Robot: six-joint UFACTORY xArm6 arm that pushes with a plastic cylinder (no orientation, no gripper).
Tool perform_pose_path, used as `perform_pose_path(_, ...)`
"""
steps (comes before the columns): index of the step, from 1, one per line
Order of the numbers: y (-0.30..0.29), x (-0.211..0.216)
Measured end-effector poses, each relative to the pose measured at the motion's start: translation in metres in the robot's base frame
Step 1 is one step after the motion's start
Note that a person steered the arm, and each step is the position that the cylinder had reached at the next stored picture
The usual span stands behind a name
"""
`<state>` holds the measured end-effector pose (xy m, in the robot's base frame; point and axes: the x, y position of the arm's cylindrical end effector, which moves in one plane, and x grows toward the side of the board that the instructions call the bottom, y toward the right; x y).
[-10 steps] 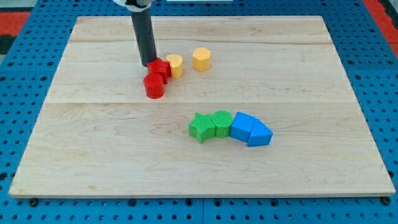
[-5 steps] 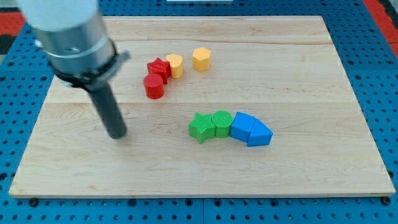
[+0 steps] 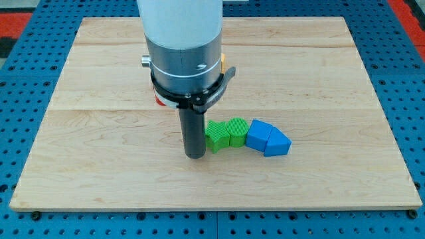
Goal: Nudge the green star a bit up
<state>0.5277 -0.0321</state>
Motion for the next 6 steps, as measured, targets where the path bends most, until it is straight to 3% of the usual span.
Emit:
perform_pose_path(1, 0.000, -0.009)
perform_pose_path(3, 0.000, 0.016)
perform_pose_path(6, -0.001, -0.022)
